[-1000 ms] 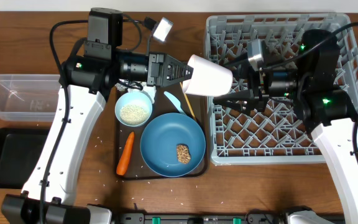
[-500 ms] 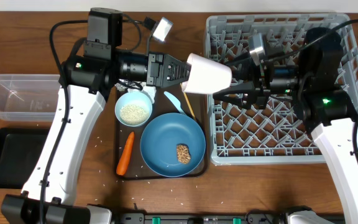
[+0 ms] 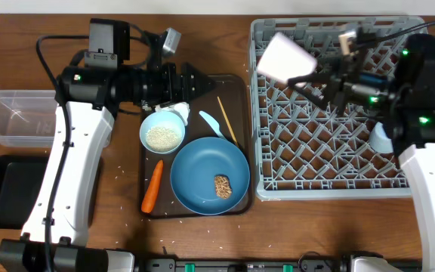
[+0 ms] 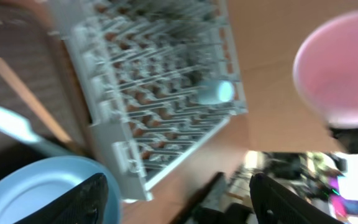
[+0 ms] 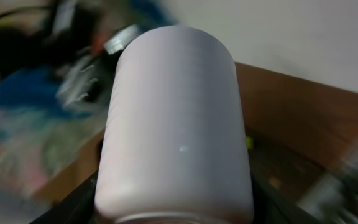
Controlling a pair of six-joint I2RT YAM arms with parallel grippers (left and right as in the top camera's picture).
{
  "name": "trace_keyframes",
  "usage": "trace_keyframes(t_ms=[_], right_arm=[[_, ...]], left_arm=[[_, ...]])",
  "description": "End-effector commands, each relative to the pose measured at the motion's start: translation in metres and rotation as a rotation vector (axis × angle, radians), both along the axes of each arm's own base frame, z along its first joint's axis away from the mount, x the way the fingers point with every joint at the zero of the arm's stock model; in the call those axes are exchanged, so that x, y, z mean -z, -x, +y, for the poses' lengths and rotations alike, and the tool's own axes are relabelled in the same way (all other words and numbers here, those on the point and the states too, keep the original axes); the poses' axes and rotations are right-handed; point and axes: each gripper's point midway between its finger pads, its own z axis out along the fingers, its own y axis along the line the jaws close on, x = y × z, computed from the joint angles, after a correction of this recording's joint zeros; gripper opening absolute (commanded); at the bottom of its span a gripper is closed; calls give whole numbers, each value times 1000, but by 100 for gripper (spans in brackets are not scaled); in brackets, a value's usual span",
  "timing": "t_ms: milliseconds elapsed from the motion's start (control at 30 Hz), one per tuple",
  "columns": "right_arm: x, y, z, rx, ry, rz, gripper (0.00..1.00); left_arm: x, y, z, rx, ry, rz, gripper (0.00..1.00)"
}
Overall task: Sort waste into correct bins and load items into the dishwasher rack
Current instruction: 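Place the pink cup upside down in the rack beside the blue cup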
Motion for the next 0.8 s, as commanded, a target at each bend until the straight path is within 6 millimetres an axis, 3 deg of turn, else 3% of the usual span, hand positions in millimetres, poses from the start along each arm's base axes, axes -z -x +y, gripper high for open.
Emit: trace_keyframes(t_ms=[0,200,400,767], right_arm=[[22,-34,-57,329,72,126,38],[69,-32,-140,667,120,392,36],[104,-4,-225,975,190,578,38],[136,41,-285,1280,369,768,39]], left_arm=[[13,-5,15,-48,-119,-24,74],[17,-6,18,-56,-144,-23,74],[17,-6,18,-52,-147,-29,74],[17,-5,18,-52,-147,-23,74]])
